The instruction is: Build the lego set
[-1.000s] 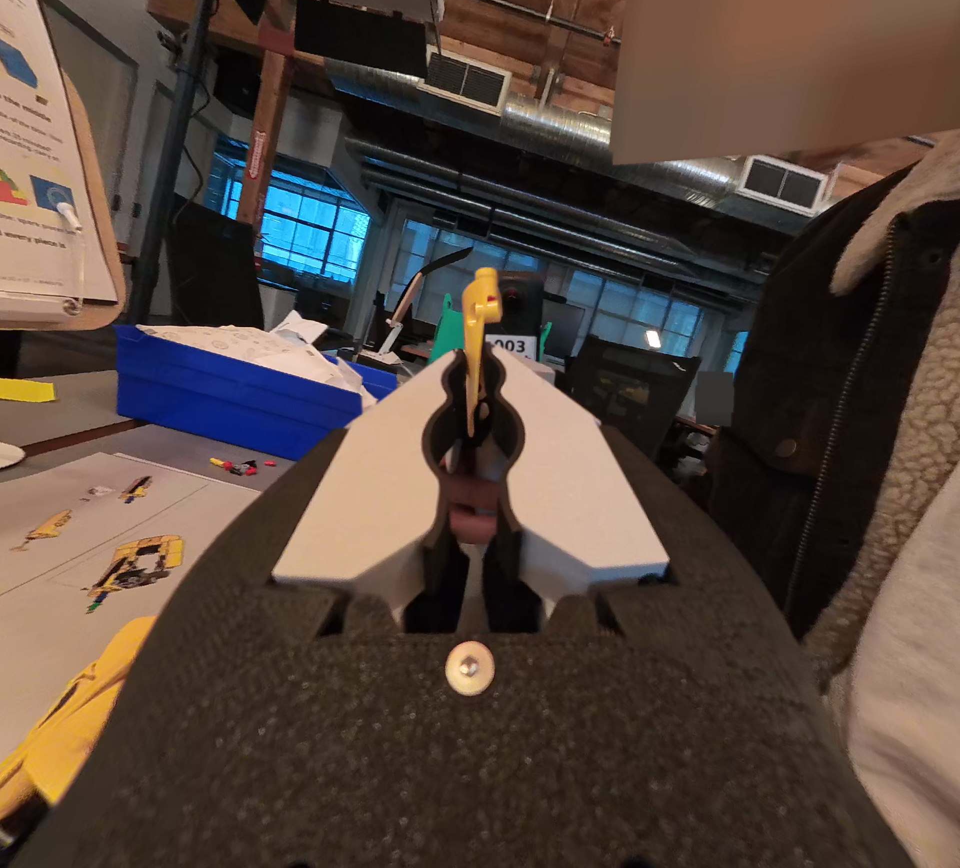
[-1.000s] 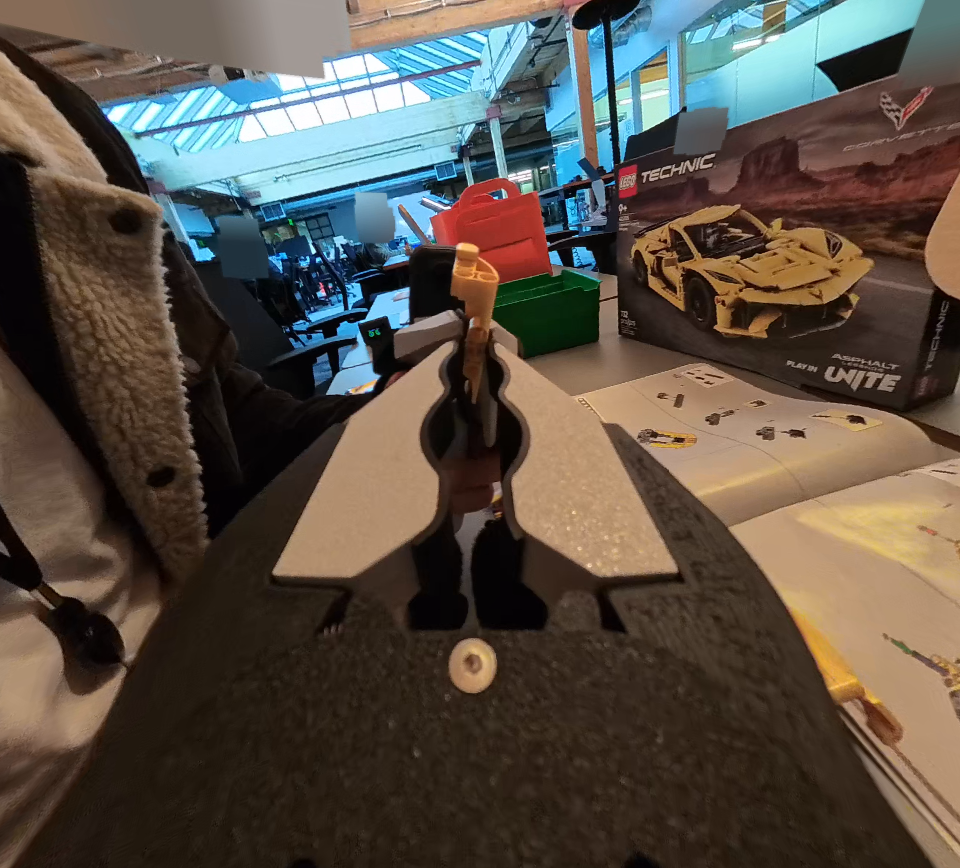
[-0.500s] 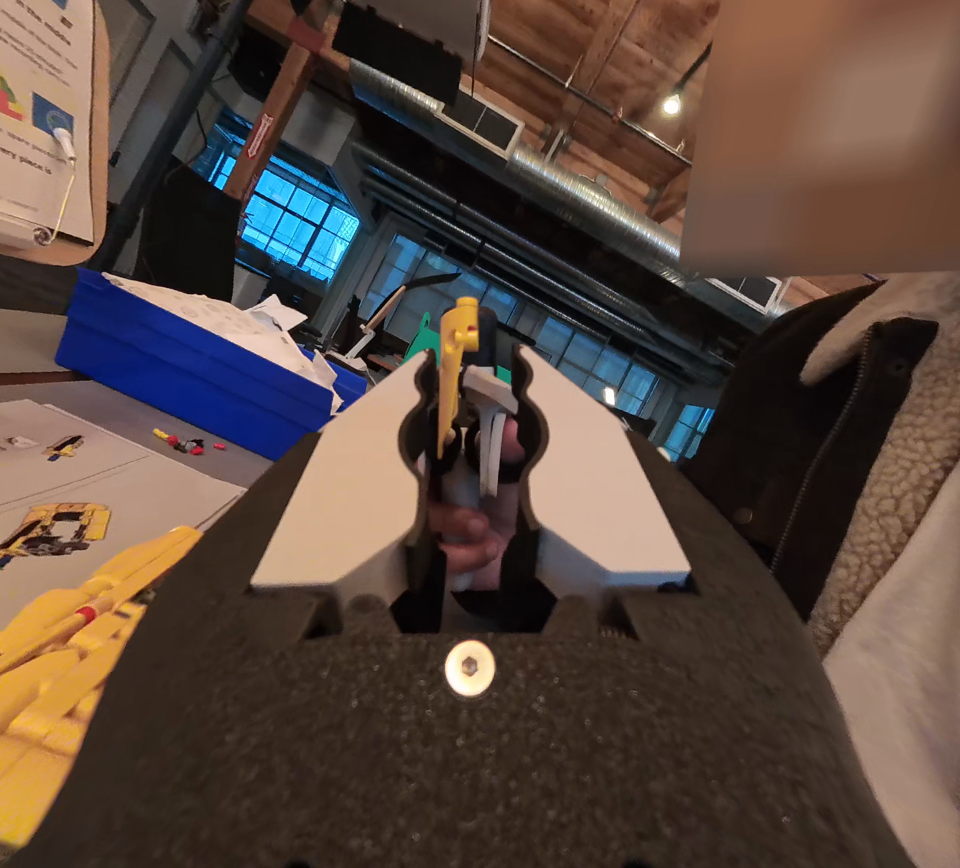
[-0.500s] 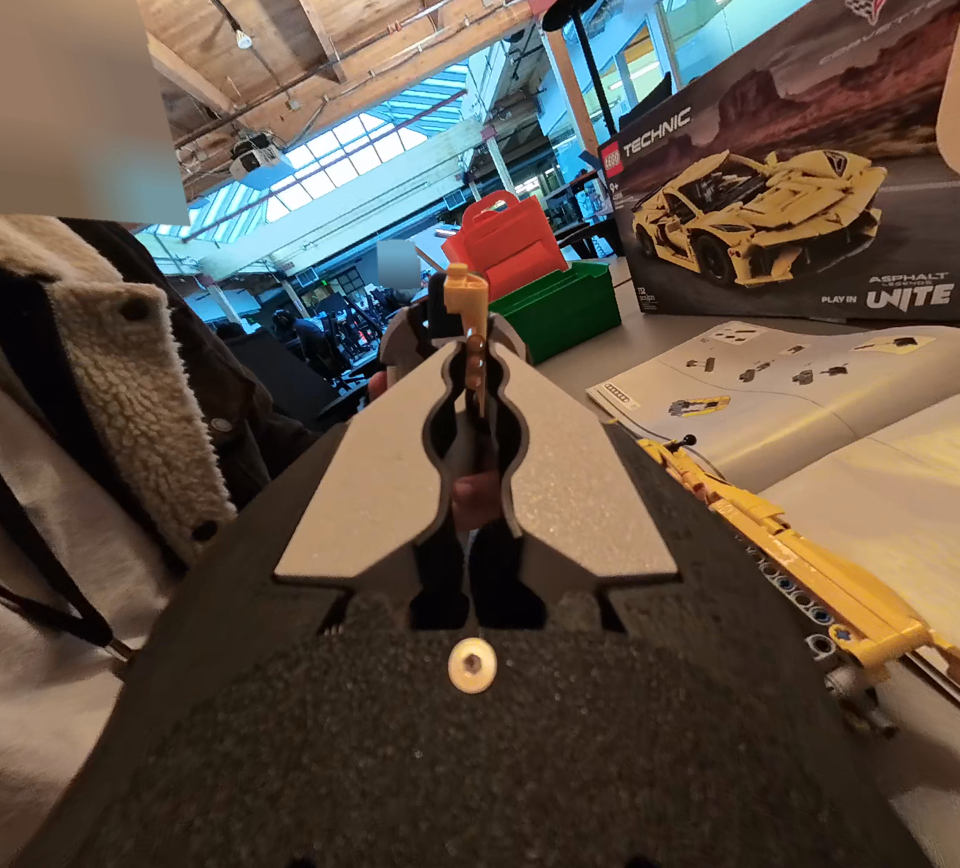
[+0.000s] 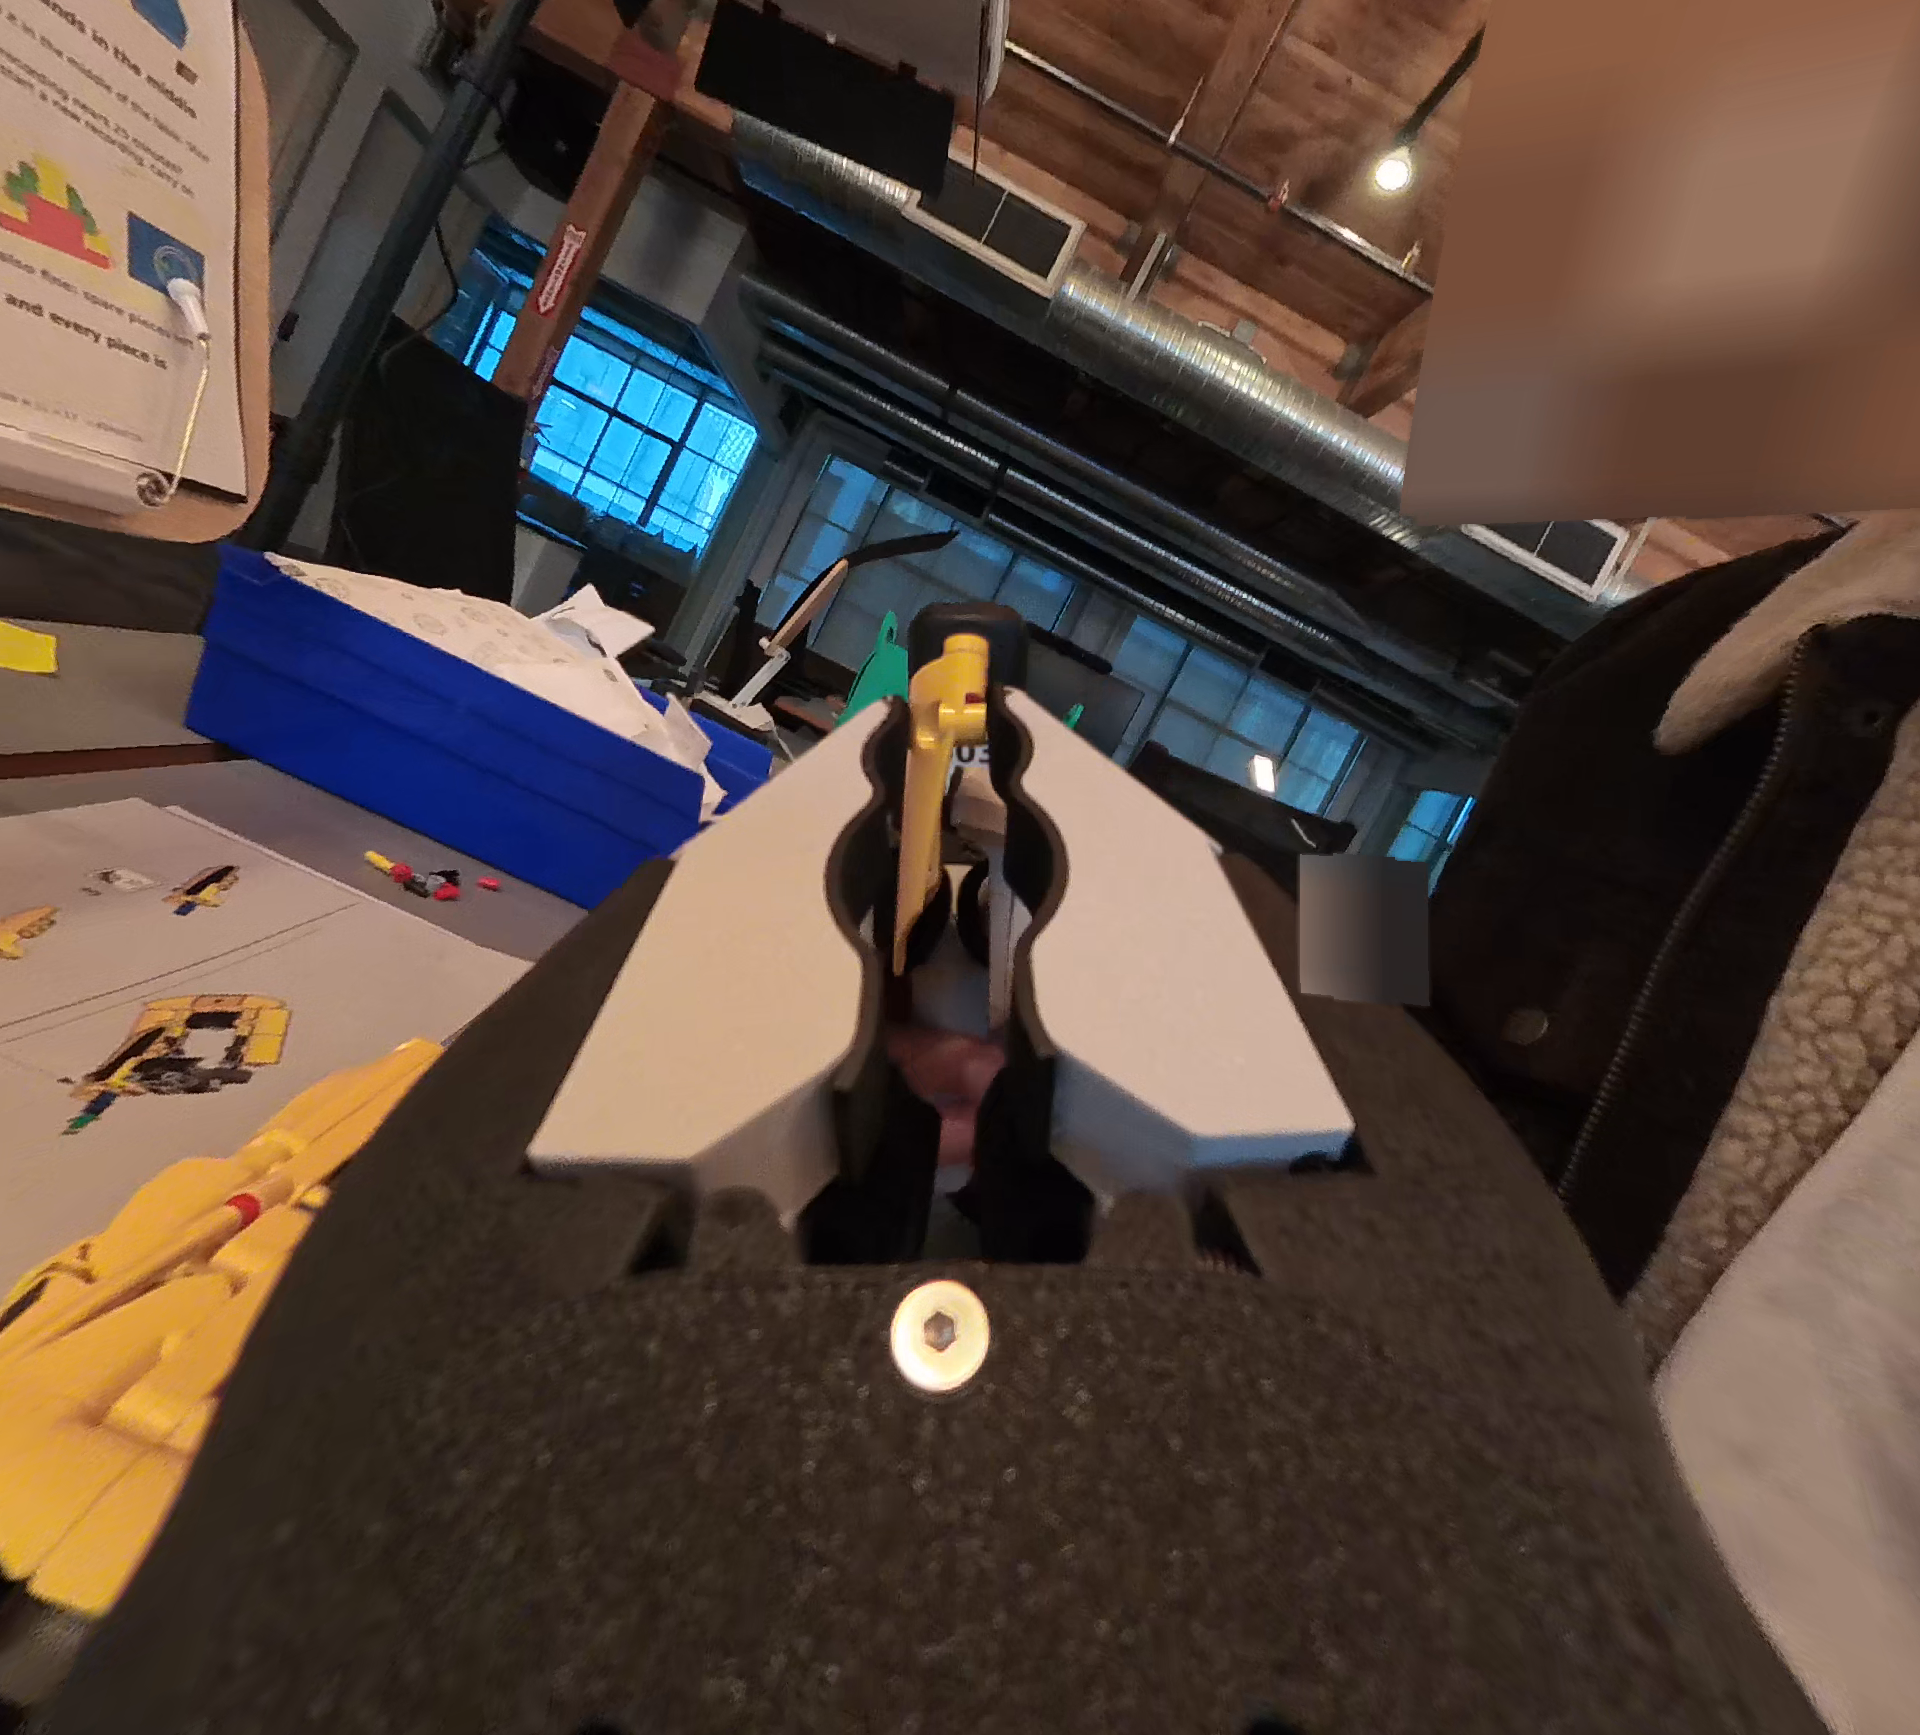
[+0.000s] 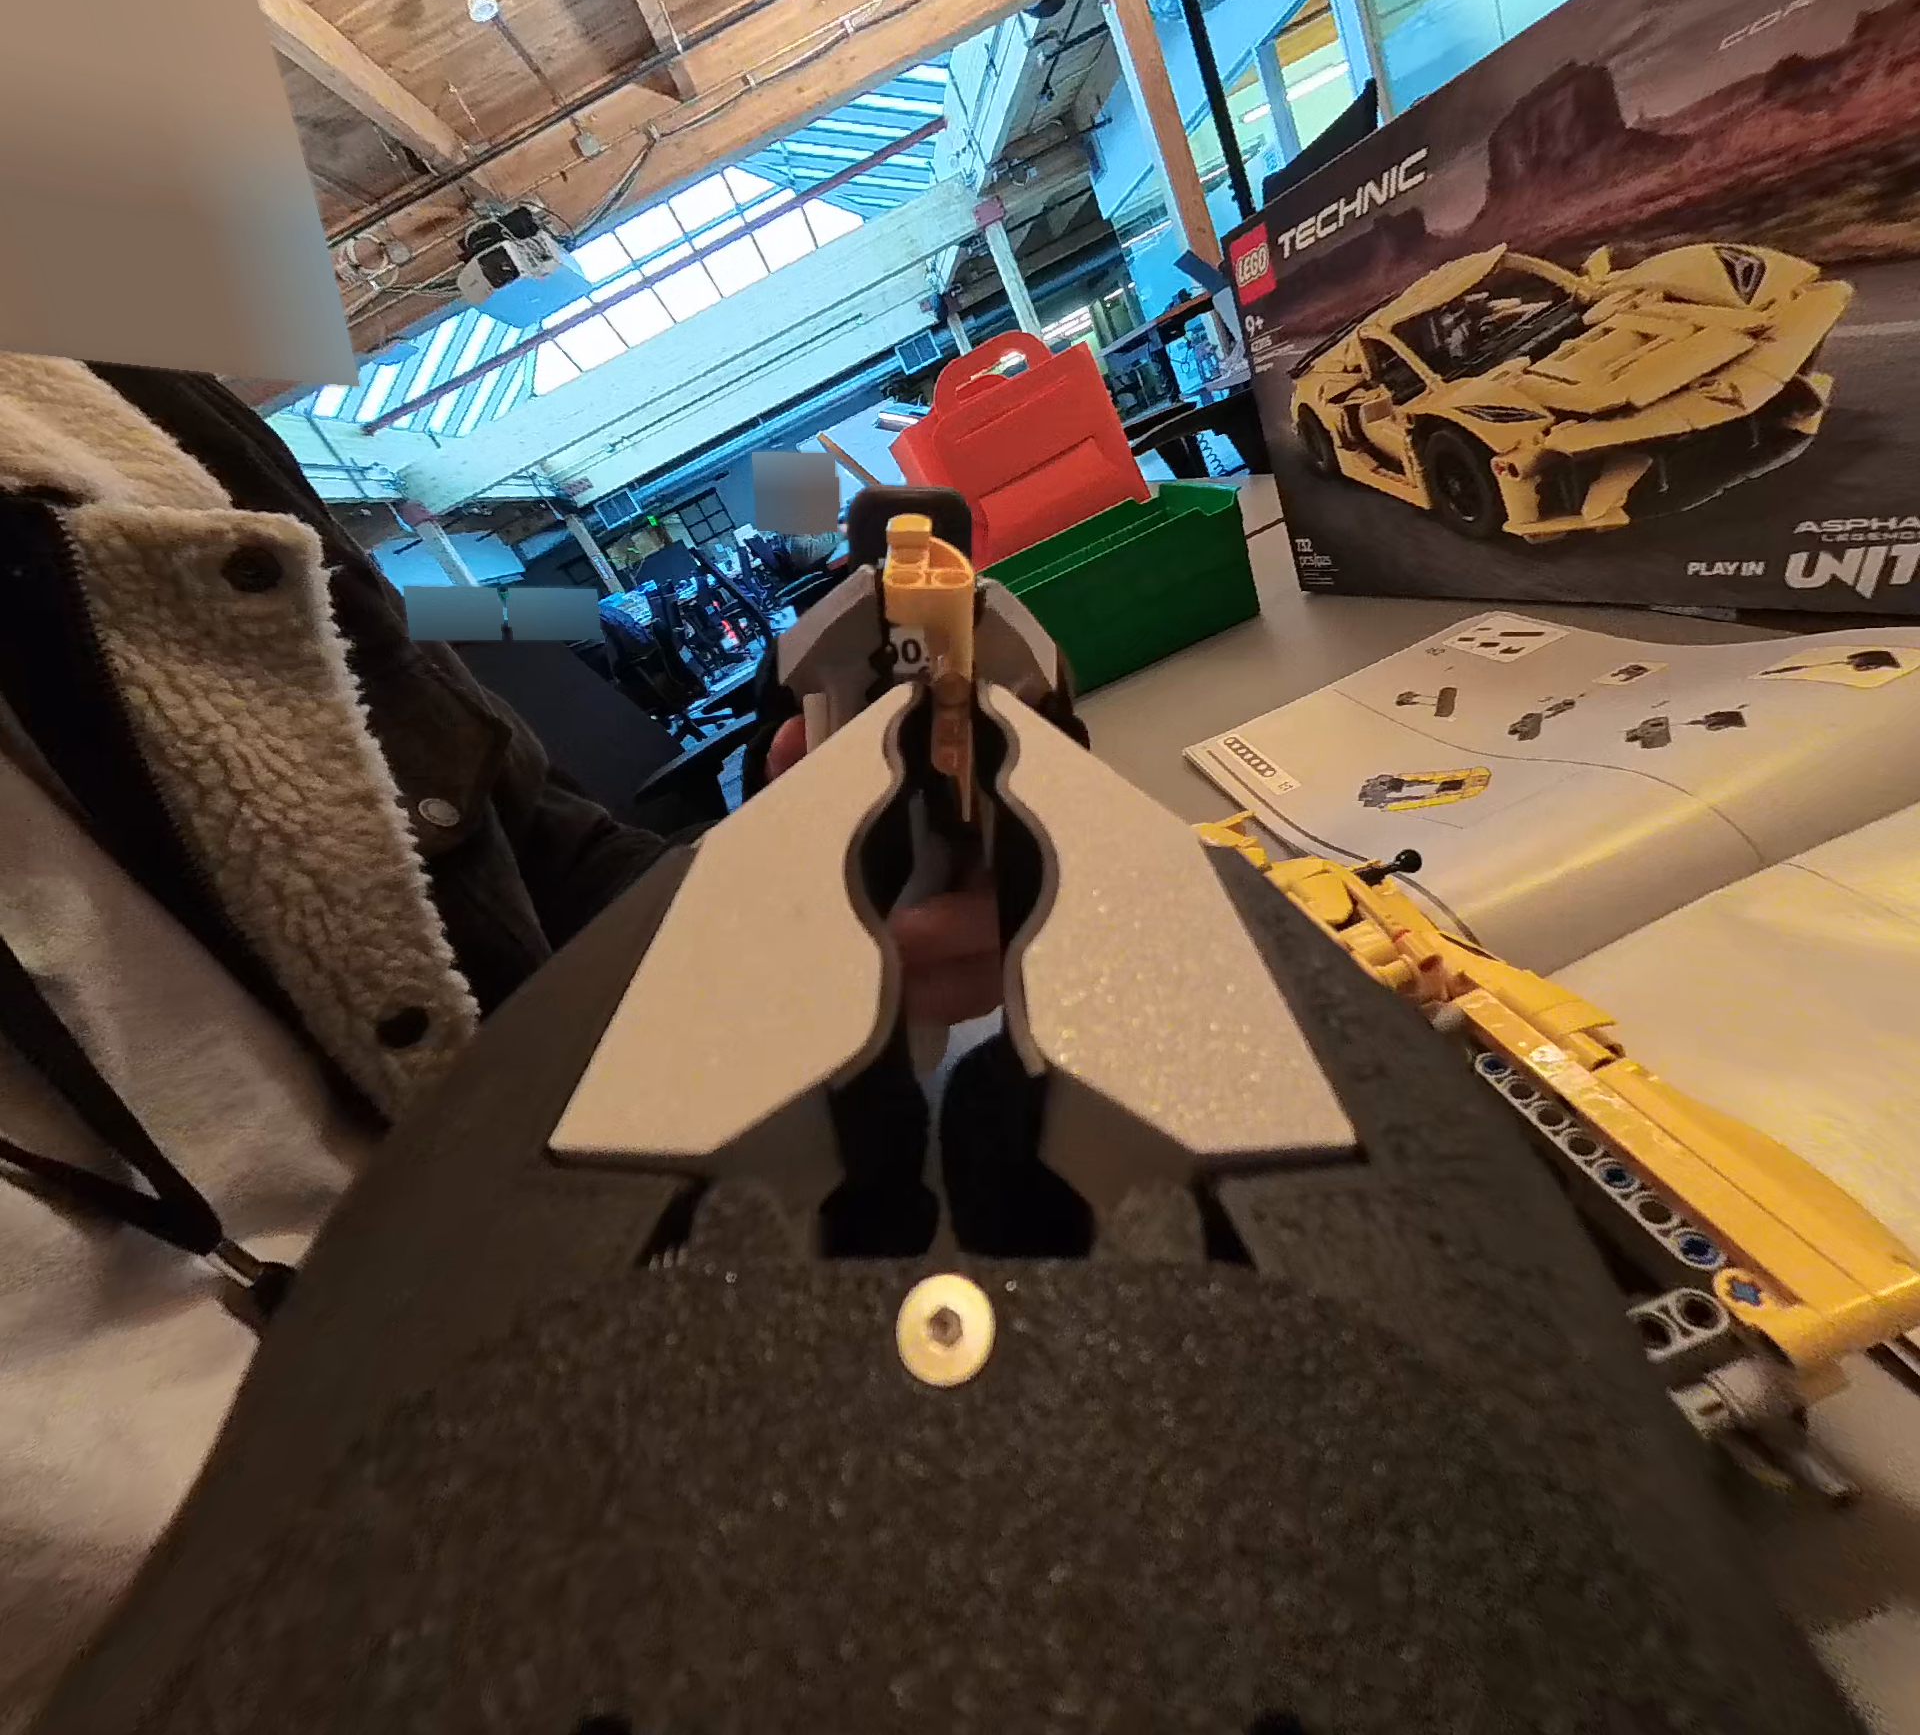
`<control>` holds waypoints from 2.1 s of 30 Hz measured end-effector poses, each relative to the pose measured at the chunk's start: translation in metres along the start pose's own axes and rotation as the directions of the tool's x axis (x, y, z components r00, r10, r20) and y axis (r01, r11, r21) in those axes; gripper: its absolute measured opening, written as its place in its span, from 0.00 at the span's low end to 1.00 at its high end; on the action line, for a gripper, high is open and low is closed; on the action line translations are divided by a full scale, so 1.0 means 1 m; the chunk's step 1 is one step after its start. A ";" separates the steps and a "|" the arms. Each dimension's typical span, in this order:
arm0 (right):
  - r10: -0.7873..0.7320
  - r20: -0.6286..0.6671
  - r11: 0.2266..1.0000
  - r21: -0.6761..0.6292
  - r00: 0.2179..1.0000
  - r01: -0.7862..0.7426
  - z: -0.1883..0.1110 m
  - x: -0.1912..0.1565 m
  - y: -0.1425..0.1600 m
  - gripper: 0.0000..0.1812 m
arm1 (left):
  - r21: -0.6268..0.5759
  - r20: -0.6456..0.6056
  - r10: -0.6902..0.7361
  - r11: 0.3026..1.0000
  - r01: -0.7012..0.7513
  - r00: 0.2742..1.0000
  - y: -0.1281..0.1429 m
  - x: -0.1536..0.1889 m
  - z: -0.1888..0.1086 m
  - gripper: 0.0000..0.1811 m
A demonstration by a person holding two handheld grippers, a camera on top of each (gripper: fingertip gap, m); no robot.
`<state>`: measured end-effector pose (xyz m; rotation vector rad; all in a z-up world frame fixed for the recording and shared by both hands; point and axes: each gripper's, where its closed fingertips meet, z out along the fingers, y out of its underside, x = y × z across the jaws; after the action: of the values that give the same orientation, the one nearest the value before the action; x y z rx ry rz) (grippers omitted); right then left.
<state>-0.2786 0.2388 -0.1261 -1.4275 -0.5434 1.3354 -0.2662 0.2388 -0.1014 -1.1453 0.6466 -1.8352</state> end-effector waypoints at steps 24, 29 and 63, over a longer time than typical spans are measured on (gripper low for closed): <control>-0.360 -0.354 0.667 -0.744 0.863 -0.027 -0.167 -0.002 0.140 0.13 | -0.382 0.049 0.105 0.921 -0.079 0.993 0.041 -0.015 -0.015 0.08; -0.414 -0.354 0.618 -0.786 0.838 -0.027 -0.160 0.005 0.146 0.11 | -0.436 0.028 0.145 0.892 -0.118 0.989 0.054 -0.011 -0.013 0.08; 0.126 -0.084 0.988 0.096 0.988 -0.118 -0.020 -0.010 0.005 0.02 | -0.544 -0.053 0.090 0.833 -0.104 0.995 0.101 0.014 0.000 0.08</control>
<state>-0.2652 0.2214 -0.1302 -1.4577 -0.3361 1.3670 -0.2299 0.1764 -0.1730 -1.4200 1.2803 -1.6184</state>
